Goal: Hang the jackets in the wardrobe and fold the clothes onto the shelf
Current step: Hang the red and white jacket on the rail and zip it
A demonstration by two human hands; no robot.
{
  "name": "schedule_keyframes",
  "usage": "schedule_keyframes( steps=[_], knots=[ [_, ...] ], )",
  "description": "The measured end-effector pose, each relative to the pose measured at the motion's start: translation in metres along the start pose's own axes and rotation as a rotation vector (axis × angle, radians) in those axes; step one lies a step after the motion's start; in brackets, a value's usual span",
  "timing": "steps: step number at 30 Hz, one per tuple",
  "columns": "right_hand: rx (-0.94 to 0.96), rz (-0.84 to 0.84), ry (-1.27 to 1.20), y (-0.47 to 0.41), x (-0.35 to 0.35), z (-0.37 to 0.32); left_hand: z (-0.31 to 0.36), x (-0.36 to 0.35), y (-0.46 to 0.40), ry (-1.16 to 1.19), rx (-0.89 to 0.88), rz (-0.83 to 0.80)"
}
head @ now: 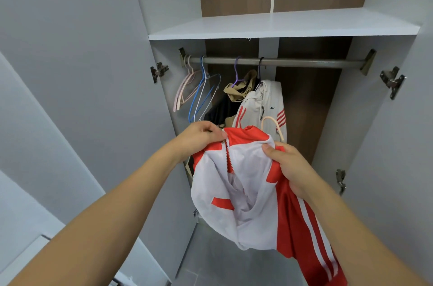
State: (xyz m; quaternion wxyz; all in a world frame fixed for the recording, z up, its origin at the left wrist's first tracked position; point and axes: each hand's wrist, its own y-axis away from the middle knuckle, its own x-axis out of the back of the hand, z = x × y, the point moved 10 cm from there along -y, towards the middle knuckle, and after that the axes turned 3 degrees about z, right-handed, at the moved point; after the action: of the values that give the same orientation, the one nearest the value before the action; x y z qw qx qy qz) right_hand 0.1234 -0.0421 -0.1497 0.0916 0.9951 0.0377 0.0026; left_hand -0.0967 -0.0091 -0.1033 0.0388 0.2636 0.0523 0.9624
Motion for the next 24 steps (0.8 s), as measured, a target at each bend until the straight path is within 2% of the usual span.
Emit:
schedule_keyframes(
  steps=[7, 9, 12, 15, 19, 24],
  knots=[
    [0.010, 0.051, 0.010, 0.002, 0.014, 0.009, 0.042, -0.014, 0.008, -0.034, -0.249, -0.035],
    [0.043, 0.091, 0.028, 0.003, 0.019, 0.012, 0.065, -0.018, 0.017, -0.271, -0.403, -0.028],
    [0.060, 0.179, 0.026, 0.006, 0.026, 0.014, 0.104, -0.028, 0.037, -0.840, -0.749, 0.040],
    [0.198, 0.245, 0.068, 0.009, 0.033, -0.003, 0.133, -0.032, 0.060, -1.059, -1.030, 0.075],
    [0.328, 0.163, 0.086, 0.012, 0.019, -0.027, 0.146, -0.043, 0.075, -1.151, -1.178, -0.002],
    [0.416, 0.112, 0.217, 0.011, 0.006, -0.040, 0.159, -0.050, 0.087, -1.101, -1.246, 0.017]
  ],
)
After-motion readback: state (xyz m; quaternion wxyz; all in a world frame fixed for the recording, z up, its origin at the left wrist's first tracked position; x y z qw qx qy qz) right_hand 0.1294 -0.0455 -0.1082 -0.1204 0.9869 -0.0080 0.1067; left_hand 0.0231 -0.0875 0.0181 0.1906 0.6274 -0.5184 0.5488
